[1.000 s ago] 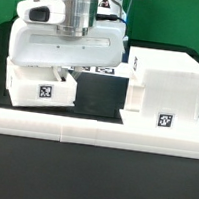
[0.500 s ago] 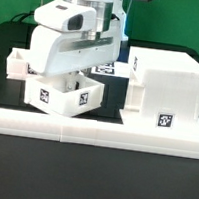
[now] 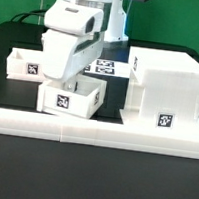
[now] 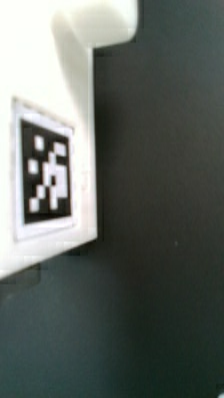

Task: Assemble drawer

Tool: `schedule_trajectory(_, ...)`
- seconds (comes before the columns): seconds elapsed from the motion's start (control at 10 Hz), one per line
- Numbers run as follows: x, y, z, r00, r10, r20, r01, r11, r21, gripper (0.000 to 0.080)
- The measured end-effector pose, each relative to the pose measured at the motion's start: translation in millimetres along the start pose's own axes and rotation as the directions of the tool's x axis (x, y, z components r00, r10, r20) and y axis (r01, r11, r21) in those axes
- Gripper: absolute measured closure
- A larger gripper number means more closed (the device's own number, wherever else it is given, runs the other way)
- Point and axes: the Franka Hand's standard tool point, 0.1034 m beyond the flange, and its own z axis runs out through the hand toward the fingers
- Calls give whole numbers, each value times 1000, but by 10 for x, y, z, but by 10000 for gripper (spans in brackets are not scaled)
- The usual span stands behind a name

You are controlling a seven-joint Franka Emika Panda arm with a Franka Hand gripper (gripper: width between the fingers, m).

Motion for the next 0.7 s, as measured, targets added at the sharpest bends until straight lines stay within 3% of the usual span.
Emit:
schedule_trajectory(0.1, 30, 65, -19, 993, -118, 14, 118, 993, 11, 757)
schedule_trajectory(0.2, 40, 124, -44, 984, -178, 20, 178, 984, 3, 757)
schedule_trajectory(0.6, 18, 104, -29, 983, -180, 23, 180, 984, 8, 757)
schedule_trajectory(0.7, 63, 127, -50, 982, -186, 21, 186, 982, 20, 757)
